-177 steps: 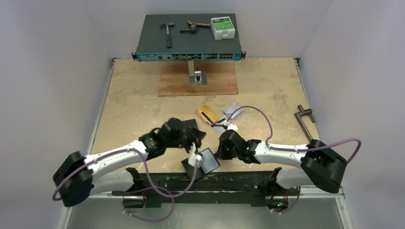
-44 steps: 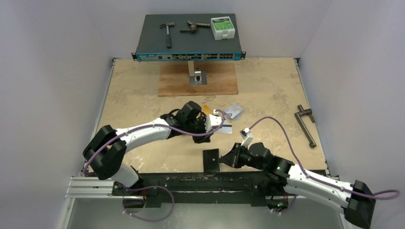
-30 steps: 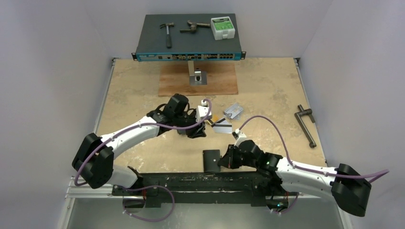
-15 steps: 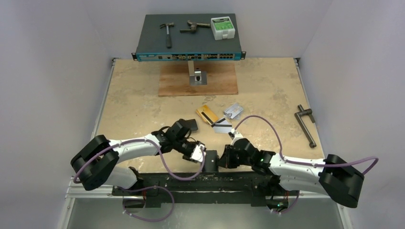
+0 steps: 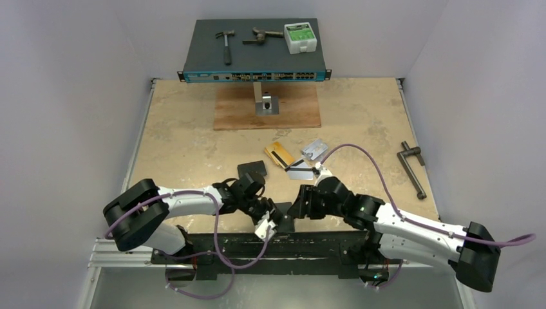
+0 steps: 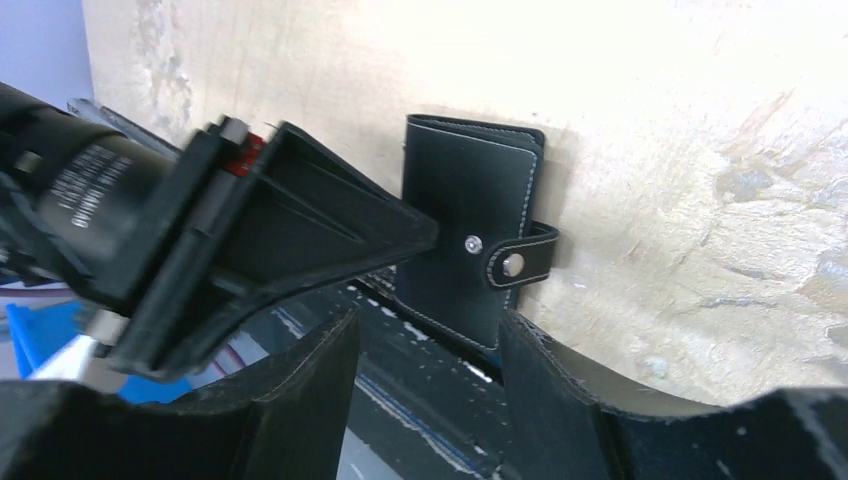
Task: Put the credit cards into the card holder
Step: Close the card holder at the center of the board.
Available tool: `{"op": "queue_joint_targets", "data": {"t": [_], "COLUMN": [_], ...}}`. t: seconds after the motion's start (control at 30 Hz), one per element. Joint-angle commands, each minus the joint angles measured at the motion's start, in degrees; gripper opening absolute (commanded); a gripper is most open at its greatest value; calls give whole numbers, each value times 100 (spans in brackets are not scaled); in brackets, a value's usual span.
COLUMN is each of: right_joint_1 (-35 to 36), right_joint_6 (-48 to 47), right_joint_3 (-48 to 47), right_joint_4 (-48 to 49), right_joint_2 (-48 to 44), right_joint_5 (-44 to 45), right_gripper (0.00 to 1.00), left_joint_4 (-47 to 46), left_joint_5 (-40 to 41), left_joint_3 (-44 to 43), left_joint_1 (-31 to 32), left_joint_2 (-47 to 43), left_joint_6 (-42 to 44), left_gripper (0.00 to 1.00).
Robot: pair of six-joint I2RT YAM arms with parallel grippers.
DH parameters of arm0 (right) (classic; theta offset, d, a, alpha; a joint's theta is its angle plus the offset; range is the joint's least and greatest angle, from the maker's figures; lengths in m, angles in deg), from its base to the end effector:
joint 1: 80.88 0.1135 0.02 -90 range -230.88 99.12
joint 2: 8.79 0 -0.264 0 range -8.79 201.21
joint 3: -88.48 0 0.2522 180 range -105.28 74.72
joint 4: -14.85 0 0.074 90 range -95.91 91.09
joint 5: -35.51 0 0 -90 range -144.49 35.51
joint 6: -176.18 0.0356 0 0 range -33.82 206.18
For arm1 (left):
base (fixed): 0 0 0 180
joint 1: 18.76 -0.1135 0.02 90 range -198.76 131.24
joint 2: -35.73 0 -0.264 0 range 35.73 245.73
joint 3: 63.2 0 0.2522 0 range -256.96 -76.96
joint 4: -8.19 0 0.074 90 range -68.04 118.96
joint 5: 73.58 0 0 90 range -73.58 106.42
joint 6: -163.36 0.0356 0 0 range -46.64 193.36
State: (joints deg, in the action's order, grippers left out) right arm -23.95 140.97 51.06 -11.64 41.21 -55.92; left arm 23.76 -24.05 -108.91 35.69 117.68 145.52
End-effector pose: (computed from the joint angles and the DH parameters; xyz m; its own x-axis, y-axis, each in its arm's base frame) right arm 0.0983 0.1526 0.1917 -0.8914 0.1279 -0.4348 -0.2081 0.7367 0.6434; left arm 0.1259 -0.2160 0.1464 0.6713 0.3062 -0.6750 0.6961 -0.5732 0.4323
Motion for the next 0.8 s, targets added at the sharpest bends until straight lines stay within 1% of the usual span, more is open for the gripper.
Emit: {"op": "queue_joint_targets", "data": {"t": [0.0, 0.1, 0.23, 0.4, 0.77], "right_joint_1": [-30, -32, -33, -32, -32], "right_joint_6": [-103, -305, -558, -704, -878], "right_joint_3": [-783, -1245, -1751, -1976, -2204], "right_joint_4": [-956, -1345, -1745, -1814, -1671], "right_joint_2": [427, 1051, 1599, 1811, 2361], "right_joint_5": [343, 403, 559, 611, 366], "right_gripper": [54, 52, 48, 43, 41], "left_joint_4": [495, 786, 1094, 1109, 662], "left_joint_5": [235, 370, 513, 461, 406], "left_joint_3": [61, -9, -251, -293, -207], "left_joint_1": [21, 21, 21, 22, 21], "left_joint_2": [76, 58, -13, -79, -112], "left_joint_6": [922, 1188, 1109, 1003, 630], "left_gripper": [36, 36, 36, 35, 33]}}
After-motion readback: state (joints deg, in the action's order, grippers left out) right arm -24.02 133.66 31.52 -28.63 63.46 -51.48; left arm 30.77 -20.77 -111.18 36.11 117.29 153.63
